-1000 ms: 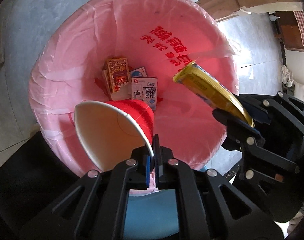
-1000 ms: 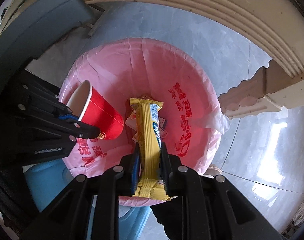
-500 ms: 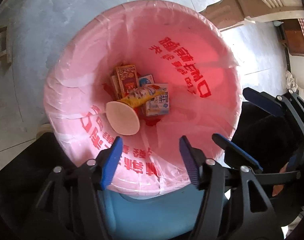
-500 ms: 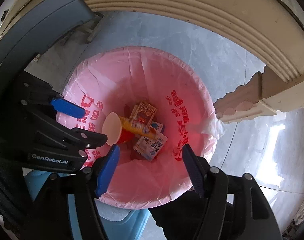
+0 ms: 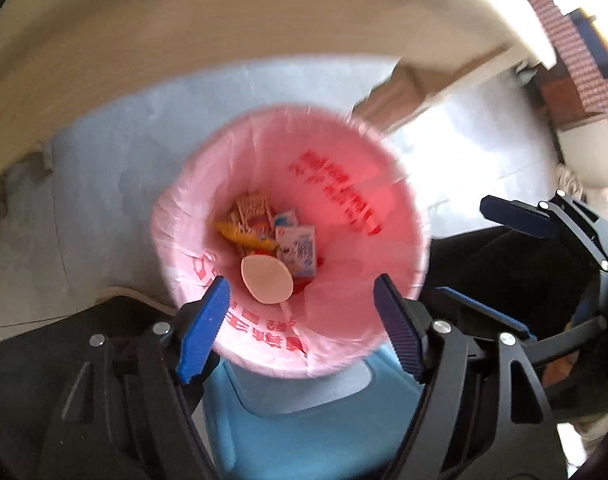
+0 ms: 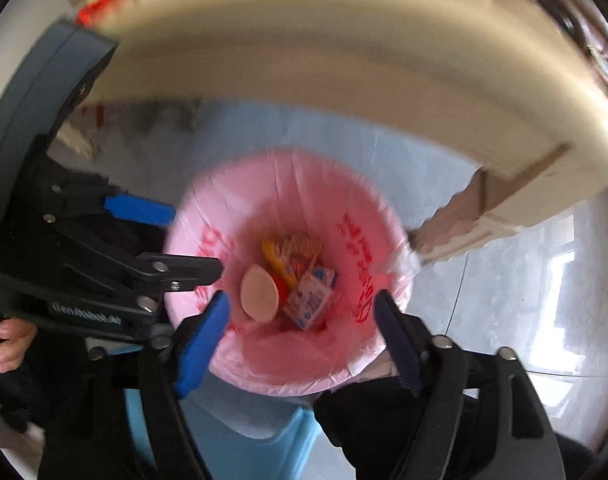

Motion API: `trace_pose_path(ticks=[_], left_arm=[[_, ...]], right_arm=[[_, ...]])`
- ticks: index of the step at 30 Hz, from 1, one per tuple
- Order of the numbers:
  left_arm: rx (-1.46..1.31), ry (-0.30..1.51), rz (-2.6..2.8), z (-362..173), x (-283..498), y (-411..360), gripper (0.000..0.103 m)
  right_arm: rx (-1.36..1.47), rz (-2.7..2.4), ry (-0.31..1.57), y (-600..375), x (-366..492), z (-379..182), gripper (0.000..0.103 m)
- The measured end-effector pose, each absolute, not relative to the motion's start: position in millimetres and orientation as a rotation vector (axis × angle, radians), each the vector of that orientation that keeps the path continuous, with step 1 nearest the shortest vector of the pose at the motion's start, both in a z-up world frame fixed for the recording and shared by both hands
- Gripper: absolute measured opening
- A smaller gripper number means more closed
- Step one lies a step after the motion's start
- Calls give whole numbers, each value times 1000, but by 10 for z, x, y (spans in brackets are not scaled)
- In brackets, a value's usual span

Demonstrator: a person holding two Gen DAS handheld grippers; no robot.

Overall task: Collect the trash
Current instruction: 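Raise both open tools out of the bin up toward the table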

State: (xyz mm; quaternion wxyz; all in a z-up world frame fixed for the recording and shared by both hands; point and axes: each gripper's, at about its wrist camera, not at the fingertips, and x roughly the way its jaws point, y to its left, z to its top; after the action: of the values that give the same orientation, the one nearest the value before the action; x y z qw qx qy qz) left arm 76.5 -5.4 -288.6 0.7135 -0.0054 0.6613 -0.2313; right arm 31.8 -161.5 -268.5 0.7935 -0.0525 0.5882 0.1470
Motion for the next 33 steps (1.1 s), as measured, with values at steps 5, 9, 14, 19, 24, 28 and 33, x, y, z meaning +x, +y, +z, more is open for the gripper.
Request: trace_pose_path(ticks=[5, 9, 14, 19, 24, 28, 33], left_arm=[[18, 1342, -464, -1960, 864, 216, 72], [113, 1203, -435, -1051, 1100, 395, 82], [197, 1086, -530, -200, 1397, 463, 90], [263, 1081, -660, 111, 1665, 354, 91], [359, 1081, -693, 122, 1861, 198, 91], [416, 1110, -727, -17, 2068, 127, 91], [417, 1139, -778, -235, 2290, 94, 91]], right_arm=[[-25, 314, 1146, -1810, 268, -1864, 85], [4, 346, 1032, -1913, 314, -1121, 96], [-6, 389, 961, -1892, 472, -400, 96], [11, 421, 953, -1856, 700, -53, 96], [-6, 392, 937, -1862, 889, 72, 96], [-64, 352, 926, -1838, 1051, 112, 96], [-105, 347, 953, -1787, 1267, 46, 96]])
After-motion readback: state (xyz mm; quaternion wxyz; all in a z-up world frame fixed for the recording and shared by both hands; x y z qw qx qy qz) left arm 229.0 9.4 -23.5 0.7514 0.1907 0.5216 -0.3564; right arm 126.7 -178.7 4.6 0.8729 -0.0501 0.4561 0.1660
